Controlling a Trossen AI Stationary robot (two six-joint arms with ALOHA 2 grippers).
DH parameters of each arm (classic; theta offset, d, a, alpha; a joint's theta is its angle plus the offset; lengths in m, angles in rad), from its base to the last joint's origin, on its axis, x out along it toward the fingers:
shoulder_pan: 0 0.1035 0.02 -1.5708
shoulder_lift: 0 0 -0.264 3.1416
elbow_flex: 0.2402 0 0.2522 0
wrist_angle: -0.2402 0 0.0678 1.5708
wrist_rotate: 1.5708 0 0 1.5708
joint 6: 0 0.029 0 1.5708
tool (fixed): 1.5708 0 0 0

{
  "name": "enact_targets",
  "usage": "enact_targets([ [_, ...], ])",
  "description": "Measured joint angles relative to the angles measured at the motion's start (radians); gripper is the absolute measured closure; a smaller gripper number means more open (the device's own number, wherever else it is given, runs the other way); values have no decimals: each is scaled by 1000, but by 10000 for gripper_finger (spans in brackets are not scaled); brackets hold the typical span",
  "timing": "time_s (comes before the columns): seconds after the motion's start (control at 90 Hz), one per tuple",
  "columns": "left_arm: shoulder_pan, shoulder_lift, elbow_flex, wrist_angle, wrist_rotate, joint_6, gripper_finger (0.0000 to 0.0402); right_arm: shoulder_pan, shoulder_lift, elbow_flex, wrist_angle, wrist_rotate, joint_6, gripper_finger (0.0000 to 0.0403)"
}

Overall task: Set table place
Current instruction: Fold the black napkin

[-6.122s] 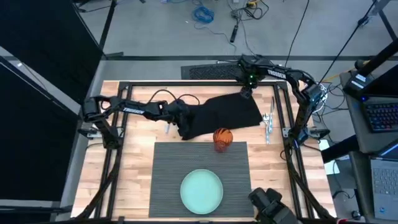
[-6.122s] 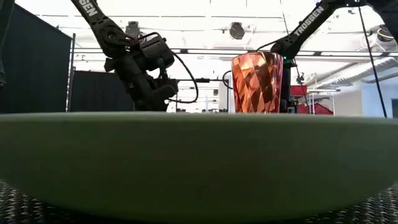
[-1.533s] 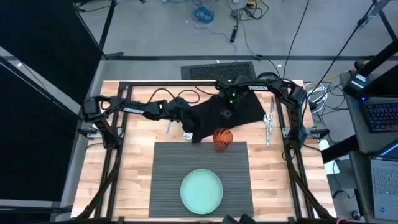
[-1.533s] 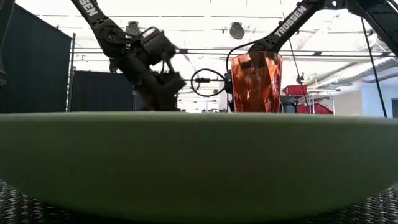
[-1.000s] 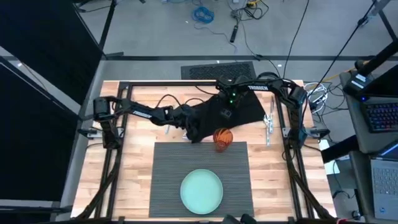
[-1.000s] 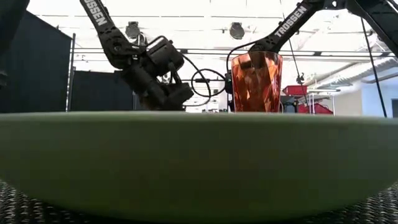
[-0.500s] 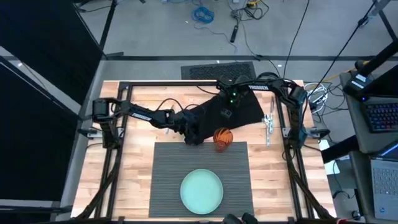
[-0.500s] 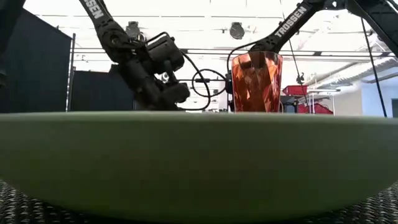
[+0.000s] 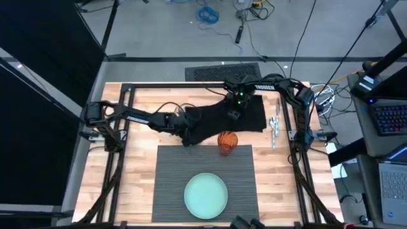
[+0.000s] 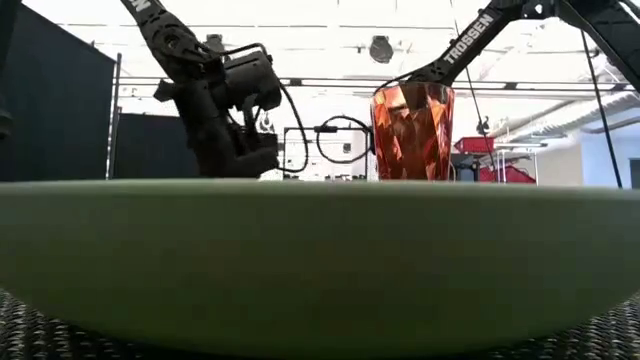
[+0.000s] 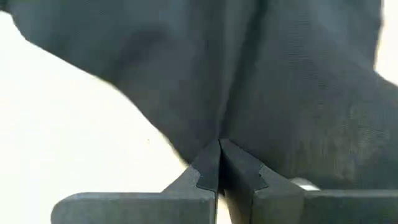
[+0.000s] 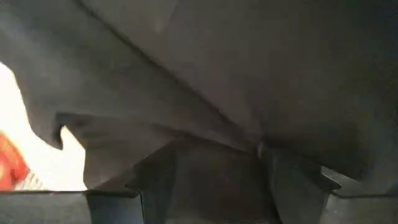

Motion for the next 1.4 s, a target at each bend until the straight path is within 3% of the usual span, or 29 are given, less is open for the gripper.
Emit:
enact_targets([
  [0.478,72,-48,3,111,-16,29,402,21,-11,0,-4,-16,-50,188],
  [0.844,134,-47,5,163,-14,53,402,43,-165,0,72,-22,-22,188],
  [1.067,149,-47,5,167,4,54,402,47,-219,0,-91,-24,2,188],
  [1.4,167,-47,7,236,46,54,402,74,-220,-129,-77,-25,9,188],
])
